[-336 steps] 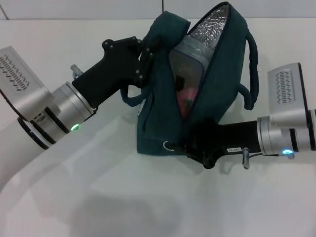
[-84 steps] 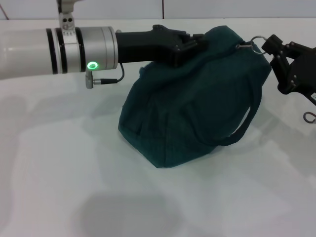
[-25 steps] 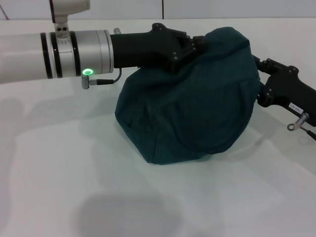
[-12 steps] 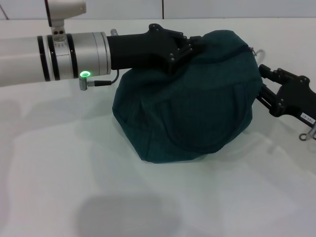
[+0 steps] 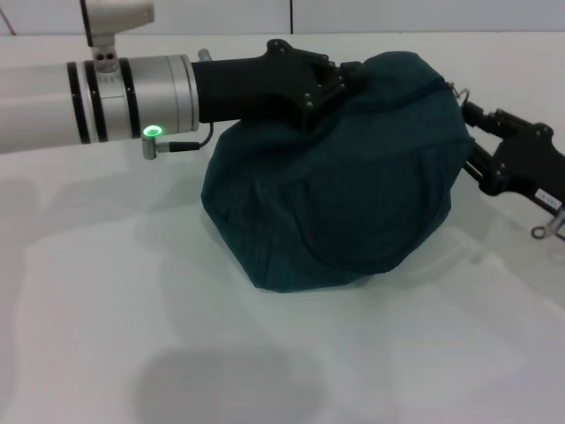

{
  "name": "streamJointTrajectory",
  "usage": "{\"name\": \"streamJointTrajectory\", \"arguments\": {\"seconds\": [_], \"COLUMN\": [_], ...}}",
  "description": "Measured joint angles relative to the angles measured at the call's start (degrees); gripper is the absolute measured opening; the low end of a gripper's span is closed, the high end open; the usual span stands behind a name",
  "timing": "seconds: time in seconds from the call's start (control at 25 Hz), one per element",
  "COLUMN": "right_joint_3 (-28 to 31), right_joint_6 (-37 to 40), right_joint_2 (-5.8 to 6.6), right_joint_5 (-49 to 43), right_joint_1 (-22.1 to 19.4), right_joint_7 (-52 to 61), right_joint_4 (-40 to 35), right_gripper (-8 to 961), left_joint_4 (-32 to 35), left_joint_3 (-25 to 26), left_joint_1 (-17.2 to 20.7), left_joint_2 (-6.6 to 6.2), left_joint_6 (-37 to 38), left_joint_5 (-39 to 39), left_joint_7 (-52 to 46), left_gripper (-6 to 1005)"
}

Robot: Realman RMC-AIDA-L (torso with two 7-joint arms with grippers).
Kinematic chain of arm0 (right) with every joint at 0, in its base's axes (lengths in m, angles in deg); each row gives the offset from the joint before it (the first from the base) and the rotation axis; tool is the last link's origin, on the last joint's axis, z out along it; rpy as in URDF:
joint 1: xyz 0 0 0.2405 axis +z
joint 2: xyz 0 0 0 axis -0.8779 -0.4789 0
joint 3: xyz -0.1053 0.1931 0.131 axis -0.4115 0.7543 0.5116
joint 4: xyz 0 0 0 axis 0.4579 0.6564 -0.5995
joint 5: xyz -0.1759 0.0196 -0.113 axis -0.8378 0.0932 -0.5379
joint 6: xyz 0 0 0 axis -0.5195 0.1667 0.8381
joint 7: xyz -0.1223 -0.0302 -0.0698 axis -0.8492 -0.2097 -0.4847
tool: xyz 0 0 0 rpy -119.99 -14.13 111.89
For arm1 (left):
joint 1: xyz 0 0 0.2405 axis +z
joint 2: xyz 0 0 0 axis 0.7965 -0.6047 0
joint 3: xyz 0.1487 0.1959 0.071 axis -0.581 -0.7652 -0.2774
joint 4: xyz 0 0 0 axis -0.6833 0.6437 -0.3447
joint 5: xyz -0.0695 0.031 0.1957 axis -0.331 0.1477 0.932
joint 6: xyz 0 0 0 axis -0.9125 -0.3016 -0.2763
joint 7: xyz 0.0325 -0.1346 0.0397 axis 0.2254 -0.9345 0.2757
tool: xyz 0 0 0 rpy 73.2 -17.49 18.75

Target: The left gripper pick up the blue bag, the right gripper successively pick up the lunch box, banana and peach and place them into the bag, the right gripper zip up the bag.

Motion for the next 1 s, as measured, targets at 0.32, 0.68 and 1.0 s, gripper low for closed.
{"name": "streamJointTrajectory", "arguments": {"seconds": [0.32,0.68,1.0], "right_joint_3": [2.9,3.0,2.3], "right_joint_6": [-1.2,-3.6,-3.7], "right_joint_2": [-0.04,-0.38,-0.48], "right_joint_5": [0.0,-0.2,-0.4], "right_joint_1": [1.1,2.8,2.5], "right_joint_7": [0.1,0.6,0.3], "right_joint_4": [-0.7,-0.8,-0.8], "right_gripper": [316,299,284], "left_joint_4": [0.0,0.0,0.0], "left_joint_3": [0.0,0.0,0.0], "left_joint_1": [0.2,0.2,0.2], "left_joint_2": [0.00,0.00,0.00], "left_joint_6": [0.0,0.0,0.0], "left_joint_5": [-0.4,-0.8,-1.0], "left_joint_7": [0.3,1.0,1.4], "left_gripper": [45,45,45]}}
